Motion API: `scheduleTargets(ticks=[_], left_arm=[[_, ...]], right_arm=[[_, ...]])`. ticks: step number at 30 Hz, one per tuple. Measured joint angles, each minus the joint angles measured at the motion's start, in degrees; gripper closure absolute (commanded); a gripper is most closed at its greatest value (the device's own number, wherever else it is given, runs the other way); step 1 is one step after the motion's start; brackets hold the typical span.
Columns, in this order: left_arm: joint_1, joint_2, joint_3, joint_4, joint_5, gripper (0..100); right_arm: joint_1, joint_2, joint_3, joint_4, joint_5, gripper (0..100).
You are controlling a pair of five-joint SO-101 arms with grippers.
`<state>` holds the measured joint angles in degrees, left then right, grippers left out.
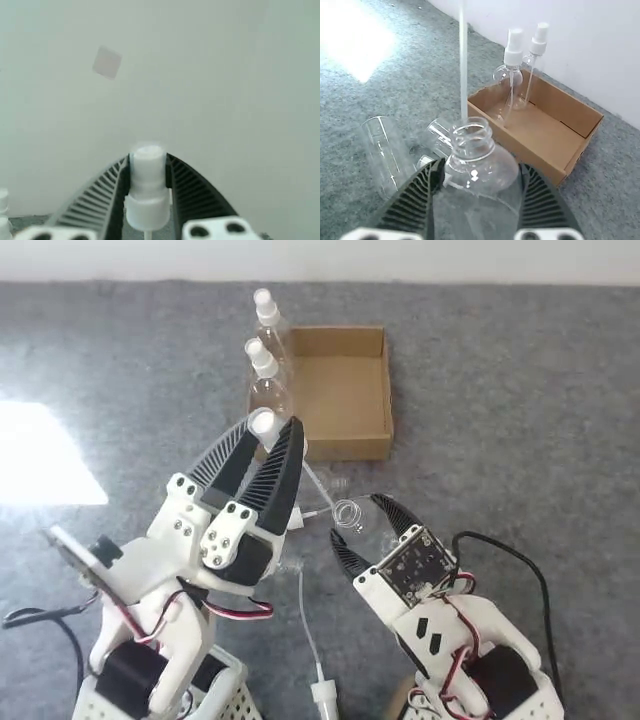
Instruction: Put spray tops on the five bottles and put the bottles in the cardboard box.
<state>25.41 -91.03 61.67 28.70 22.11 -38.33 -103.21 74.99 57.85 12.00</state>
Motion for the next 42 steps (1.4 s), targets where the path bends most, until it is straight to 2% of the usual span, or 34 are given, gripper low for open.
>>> scheduleTargets(ticks=[12, 20, 29, 36, 42], left_arm=[[0.0, -0.26, -0.26, 0.0, -0.97, 99], [0.44, -8.18, -0.7, 2.99, -1.14, 99], [0.35, -8.53, 1.23, 2.99, -1.14, 99], [5.63, -8.53, 5.19, 2.99, -1.85, 99], [6.07, -8.53, 6.95, 1.49, -4.22, 99]], right_arm=[[0.0, 0.0, 3.69, -2.99, 0.0, 94.3], [0.0, 0.09, 5.1, -4.75, -0.09, 94.3], [0.09, 0.09, 5.1, -4.75, -0.09, 94.3], [0.09, 0.09, 5.1, -5.1, -0.09, 94.5], [0.0, 0.09, 5.1, -5.1, -0.09, 94.5]])
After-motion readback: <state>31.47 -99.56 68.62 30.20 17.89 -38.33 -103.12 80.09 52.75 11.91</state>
